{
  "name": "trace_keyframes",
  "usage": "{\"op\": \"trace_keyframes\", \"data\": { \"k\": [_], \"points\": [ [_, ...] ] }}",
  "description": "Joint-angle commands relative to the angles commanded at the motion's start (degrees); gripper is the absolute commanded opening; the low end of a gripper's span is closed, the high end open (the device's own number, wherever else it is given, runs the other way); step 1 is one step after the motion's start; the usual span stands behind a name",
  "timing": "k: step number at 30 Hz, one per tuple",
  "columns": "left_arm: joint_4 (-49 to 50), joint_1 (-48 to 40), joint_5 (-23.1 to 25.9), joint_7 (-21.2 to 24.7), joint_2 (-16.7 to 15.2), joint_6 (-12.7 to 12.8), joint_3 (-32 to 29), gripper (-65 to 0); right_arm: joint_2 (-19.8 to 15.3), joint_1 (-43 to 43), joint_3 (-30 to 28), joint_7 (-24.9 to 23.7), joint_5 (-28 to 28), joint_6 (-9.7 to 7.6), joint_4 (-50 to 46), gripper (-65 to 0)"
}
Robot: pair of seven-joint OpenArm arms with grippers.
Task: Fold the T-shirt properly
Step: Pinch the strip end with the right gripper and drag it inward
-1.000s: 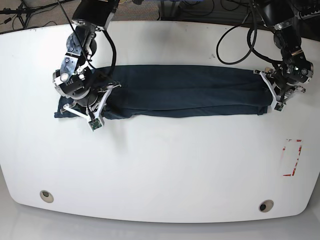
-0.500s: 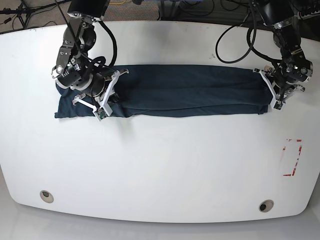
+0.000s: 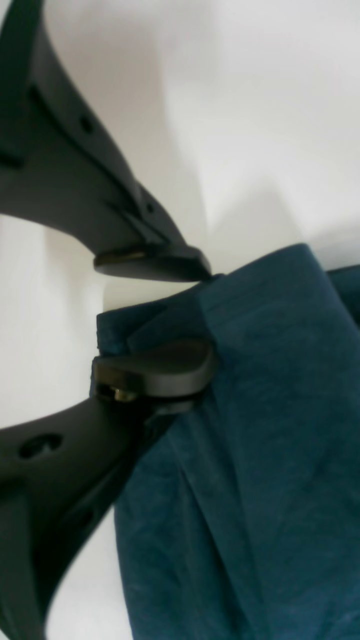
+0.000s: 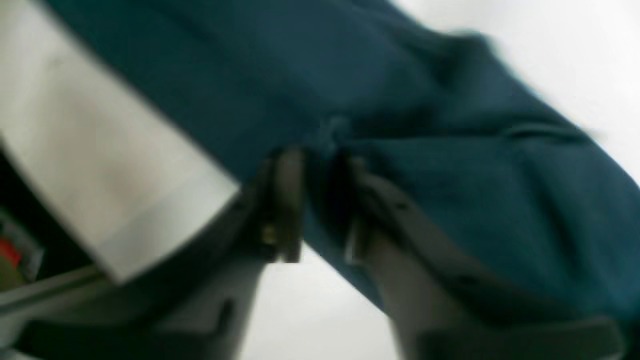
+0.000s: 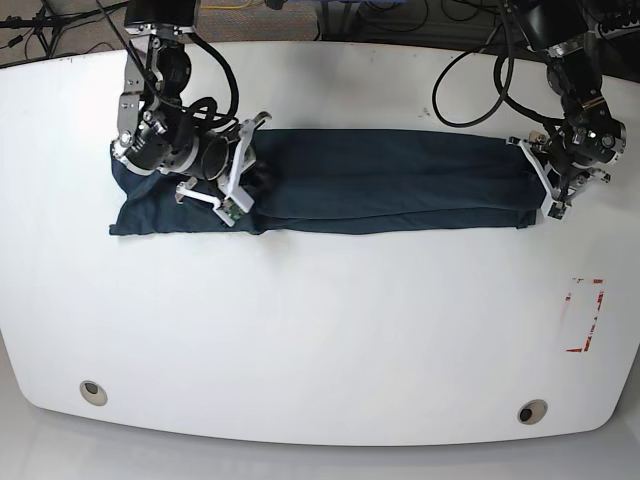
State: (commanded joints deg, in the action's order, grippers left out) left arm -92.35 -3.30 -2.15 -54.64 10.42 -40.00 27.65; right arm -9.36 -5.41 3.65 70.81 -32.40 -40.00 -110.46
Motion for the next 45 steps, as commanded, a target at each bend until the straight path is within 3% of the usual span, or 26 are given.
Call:
{"op": "trace_keyframes", "data": {
  "k": [5, 7, 15, 24, 29, 45],
  "points": [
    [0.0, 0.0, 0.0, 0.0, 0.0, 0.0, 0.0, -43.5, -2.02, 0.26, 1.41, -0.18, -3.08, 0.0, -0.18, -15.1],
    [0.0, 0.0, 0.0, 0.0, 0.0, 0.0, 0.0, -43.5, -2.64, 0.53, 3.16, -0.26, -4.31, 0.0, -0.09, -12.2],
    [0.0, 0.0, 0.0, 0.0, 0.0, 0.0, 0.09, -43.5, -2.99, 2.99, 14.51, -0.26, -2.02, 0.0, 2.73, -11.9],
    [0.09, -0.44, 0.0, 0.0, 0.0, 0.0, 0.09, -43.5, -2.64, 5.54, 14.77, -0.44, -1.14, 0.0, 9.58, -11.9],
    [0.09, -0.62, 0.0, 0.09, 0.0, 0.0, 0.09, -43.5, 0.0, 6.24, 14.59, -0.97, -0.88, 0.0, 10.99, -11.9],
    [0.09, -0.62, 0.0, 0.09, 0.18, 0.0, 0.09, -43.5, 6.42, 6.33, -0.53, -1.23, -1.05, 0.0, 9.76, -11.9]
  ]
}}
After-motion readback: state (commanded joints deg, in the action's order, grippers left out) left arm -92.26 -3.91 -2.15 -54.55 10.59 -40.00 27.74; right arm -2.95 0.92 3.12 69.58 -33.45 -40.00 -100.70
